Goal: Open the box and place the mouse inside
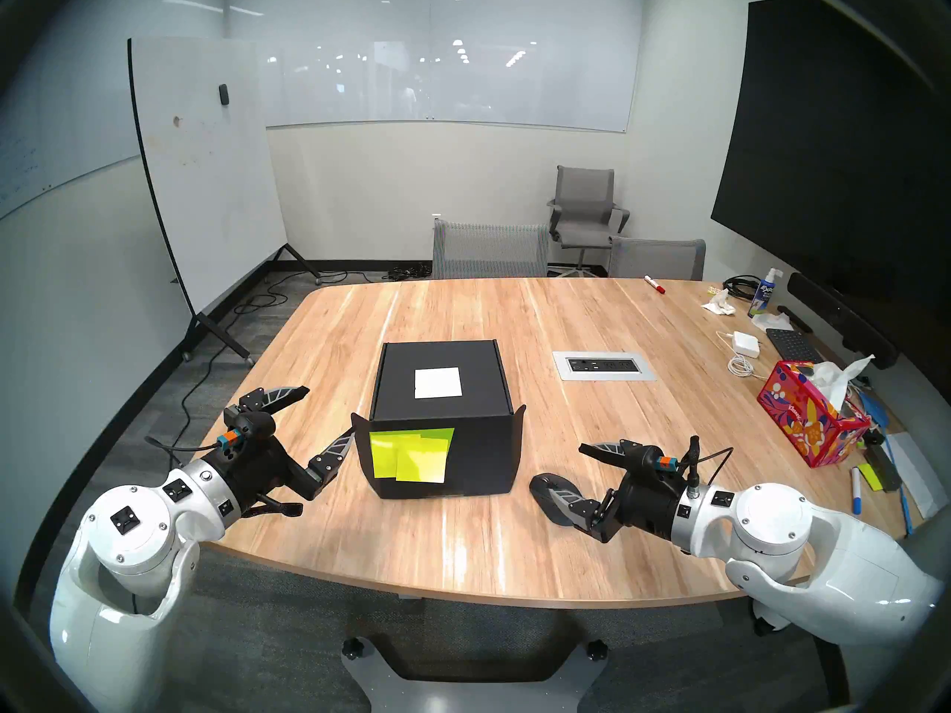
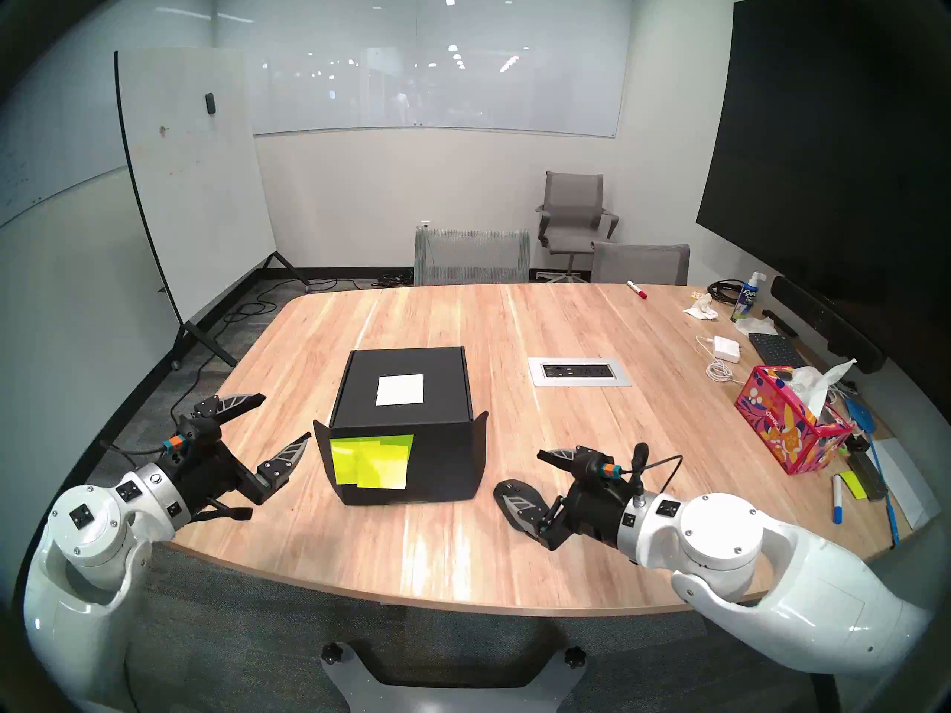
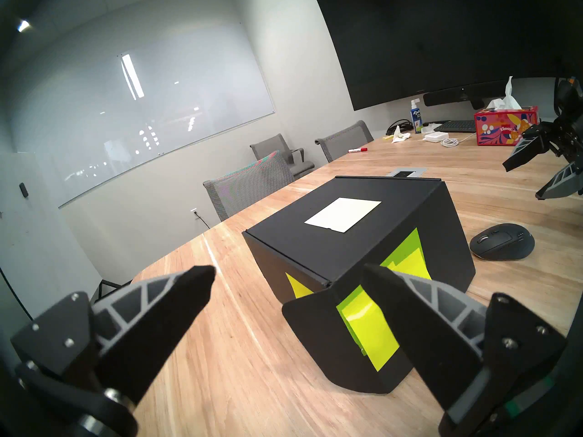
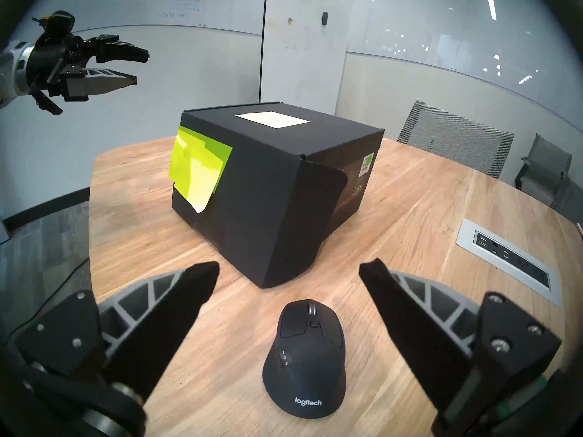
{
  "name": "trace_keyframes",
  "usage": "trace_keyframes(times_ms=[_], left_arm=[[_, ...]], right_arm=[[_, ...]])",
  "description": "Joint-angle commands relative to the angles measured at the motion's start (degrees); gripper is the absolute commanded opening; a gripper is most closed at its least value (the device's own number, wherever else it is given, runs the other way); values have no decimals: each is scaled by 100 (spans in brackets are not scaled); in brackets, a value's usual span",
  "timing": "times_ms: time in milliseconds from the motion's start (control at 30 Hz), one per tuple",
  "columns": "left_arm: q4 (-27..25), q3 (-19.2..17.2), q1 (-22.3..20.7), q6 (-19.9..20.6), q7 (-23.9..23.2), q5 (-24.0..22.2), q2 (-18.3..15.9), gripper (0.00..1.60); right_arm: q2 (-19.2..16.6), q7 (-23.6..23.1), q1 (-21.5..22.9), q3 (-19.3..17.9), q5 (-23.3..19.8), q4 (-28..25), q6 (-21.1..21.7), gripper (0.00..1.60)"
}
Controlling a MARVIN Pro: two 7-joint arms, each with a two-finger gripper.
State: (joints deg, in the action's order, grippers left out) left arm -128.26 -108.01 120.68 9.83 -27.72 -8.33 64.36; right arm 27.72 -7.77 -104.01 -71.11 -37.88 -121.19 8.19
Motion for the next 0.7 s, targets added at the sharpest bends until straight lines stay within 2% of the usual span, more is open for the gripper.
trace_keyframes(times_ms=[0, 667], left_arm=[[-116, -11, -1, -32, -3, 0, -1, 160], [-116, -11, -1, -32, -2, 0, -1, 160]], right_arm=[[4, -10, 45, -59, -13, -102, -71, 160], [-18, 6, 56, -39, -31, -103, -85, 160]])
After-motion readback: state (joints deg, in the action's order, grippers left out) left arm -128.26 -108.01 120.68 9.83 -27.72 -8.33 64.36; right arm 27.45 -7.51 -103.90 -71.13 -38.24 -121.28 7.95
